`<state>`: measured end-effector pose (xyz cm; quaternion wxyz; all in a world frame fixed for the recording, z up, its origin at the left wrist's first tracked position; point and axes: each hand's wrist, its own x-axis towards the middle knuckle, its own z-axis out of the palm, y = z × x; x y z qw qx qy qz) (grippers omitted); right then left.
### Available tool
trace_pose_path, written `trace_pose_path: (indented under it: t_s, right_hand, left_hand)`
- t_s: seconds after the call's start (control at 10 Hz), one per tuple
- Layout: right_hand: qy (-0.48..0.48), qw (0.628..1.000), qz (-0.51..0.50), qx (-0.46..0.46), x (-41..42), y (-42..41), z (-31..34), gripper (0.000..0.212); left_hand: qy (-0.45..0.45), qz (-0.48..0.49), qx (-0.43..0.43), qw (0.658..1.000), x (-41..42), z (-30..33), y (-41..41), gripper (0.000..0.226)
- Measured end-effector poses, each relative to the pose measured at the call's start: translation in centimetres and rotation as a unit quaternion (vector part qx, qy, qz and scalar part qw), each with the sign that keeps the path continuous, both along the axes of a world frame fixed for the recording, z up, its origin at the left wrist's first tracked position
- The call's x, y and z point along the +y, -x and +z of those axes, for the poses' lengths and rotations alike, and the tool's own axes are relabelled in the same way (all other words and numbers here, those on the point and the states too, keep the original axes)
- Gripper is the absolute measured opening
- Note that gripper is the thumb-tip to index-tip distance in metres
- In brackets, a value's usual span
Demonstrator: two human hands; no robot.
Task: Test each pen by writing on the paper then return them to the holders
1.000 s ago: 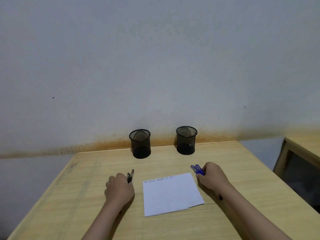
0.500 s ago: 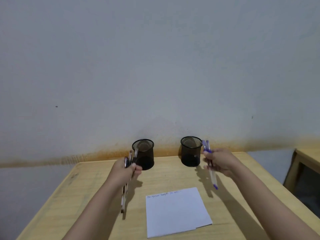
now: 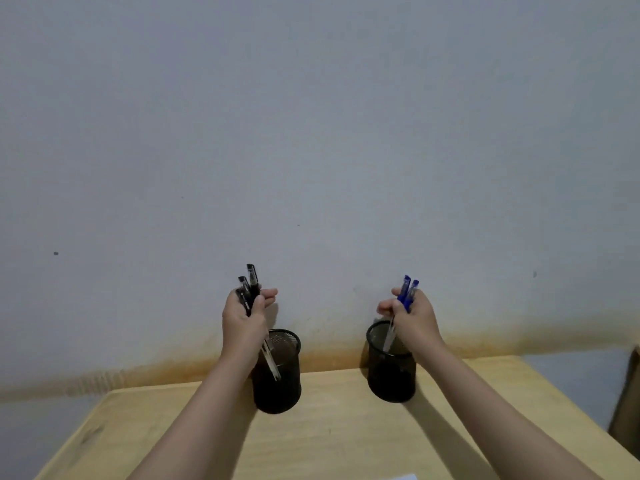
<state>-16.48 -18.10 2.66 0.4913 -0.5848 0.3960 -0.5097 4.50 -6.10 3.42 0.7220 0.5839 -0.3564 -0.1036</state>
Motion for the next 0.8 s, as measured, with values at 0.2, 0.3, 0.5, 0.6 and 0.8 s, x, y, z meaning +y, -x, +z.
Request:
trace_pose_path:
  t_s: [0.2, 0.3, 0.5, 0.6, 0.8]
  right_hand:
    - [0.046, 0.997, 0.022, 0.058, -0.6, -0.6, -1.4, 0.015]
    - [0.063, 0.995, 0.012, 0.076, -0.2, -0.5, -1.5, 0.016]
    - [0.071, 0.991, -0.019, 0.113, -0.4, -0.6, -1.9, 0.024]
    - [0.113, 0.982, -0.065, 0.14, 0.2, -0.3, -1.8, 0.036]
    - [0.189, 0.965, -0.169, 0.069, 2.1, 1.3, 0.7, 0.033]
  left_hand:
    - [0.072, 0.025, 0.057, 0.995, -1.6, 0.4, -1.2, 0.015]
    - [0.086, 0.032, -0.005, 0.996, -1.5, 0.9, -1.6, 0.026]
    - [0.049, 0.012, -0.011, 0.999, -1.0, -1.7, -0.4, 0.046]
    - [0.019, 0.096, -0.025, 0.995, -0.7, -2.2, -0.4, 0.03]
    - [-0.096, 0.216, -0.047, 0.97, 1.2, -0.1, 0.5, 0.032]
